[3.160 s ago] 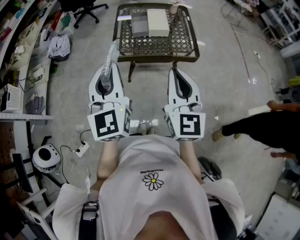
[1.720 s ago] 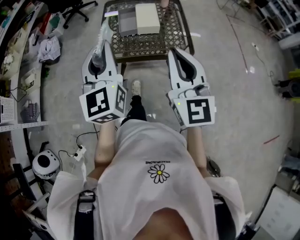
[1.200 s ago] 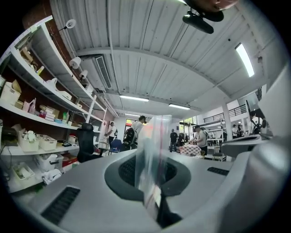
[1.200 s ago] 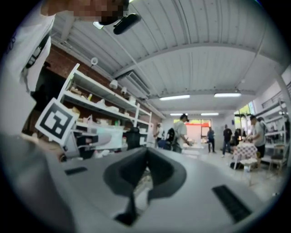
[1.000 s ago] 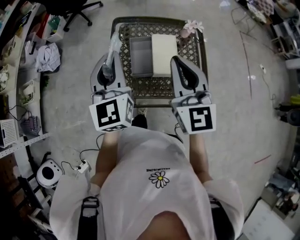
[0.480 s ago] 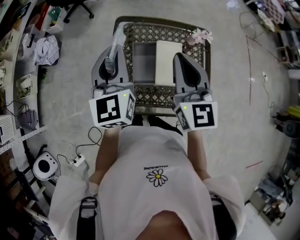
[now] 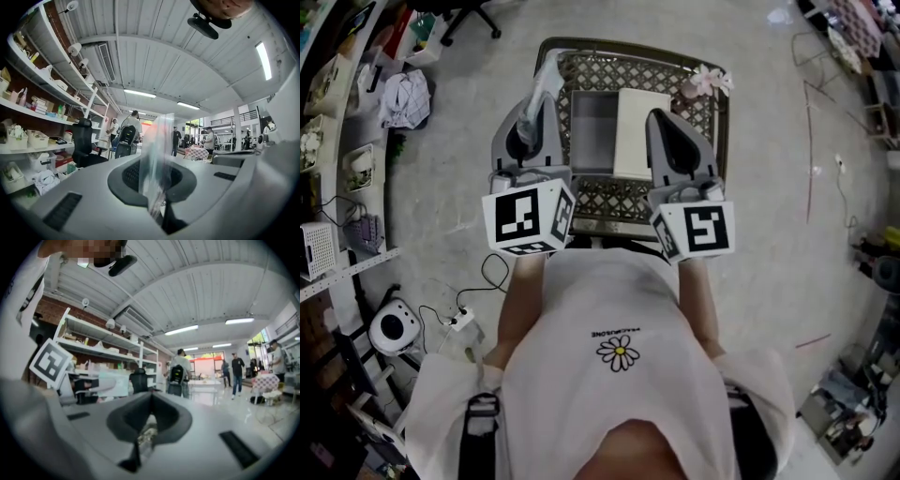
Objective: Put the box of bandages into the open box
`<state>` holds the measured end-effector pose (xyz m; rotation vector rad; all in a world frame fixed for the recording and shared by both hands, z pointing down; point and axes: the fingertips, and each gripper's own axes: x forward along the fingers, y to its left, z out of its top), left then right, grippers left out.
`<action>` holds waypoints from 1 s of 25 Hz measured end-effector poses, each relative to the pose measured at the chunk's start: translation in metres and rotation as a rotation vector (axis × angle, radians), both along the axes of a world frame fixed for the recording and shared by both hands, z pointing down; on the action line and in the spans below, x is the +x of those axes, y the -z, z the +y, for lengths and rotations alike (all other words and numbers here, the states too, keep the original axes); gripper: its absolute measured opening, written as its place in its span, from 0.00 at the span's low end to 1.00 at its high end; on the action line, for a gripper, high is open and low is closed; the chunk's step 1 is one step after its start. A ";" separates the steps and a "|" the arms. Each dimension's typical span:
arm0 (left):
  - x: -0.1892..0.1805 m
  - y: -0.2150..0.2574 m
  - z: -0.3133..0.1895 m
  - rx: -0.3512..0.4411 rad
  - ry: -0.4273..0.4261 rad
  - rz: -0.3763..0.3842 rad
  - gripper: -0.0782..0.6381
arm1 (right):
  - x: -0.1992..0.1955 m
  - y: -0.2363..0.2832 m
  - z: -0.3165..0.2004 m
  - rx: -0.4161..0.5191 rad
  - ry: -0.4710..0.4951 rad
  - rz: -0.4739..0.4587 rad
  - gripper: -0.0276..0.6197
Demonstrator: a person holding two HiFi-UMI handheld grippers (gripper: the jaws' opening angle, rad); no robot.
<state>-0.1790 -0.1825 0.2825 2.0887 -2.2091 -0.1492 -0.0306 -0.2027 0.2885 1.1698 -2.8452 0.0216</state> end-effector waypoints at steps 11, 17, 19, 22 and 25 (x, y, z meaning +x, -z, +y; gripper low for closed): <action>0.008 -0.013 -0.020 -0.066 -0.020 -0.318 0.16 | 0.002 -0.005 -0.002 -0.008 -0.007 0.027 0.09; 0.037 -0.074 -0.044 -0.199 -0.169 -0.530 0.16 | 0.012 -0.014 -0.002 -0.030 -0.037 0.049 0.09; 0.046 -0.098 -0.056 -0.257 -0.230 -0.623 0.16 | 0.017 -0.018 -0.001 -0.043 -0.042 0.058 0.09; 0.056 -0.138 -0.073 -0.358 -0.324 -0.815 0.16 | 0.024 -0.025 0.000 -0.071 -0.056 0.057 0.09; 0.063 -0.179 -0.085 -0.447 -0.394 -0.956 0.16 | 0.031 -0.033 0.004 -0.106 -0.076 0.053 0.09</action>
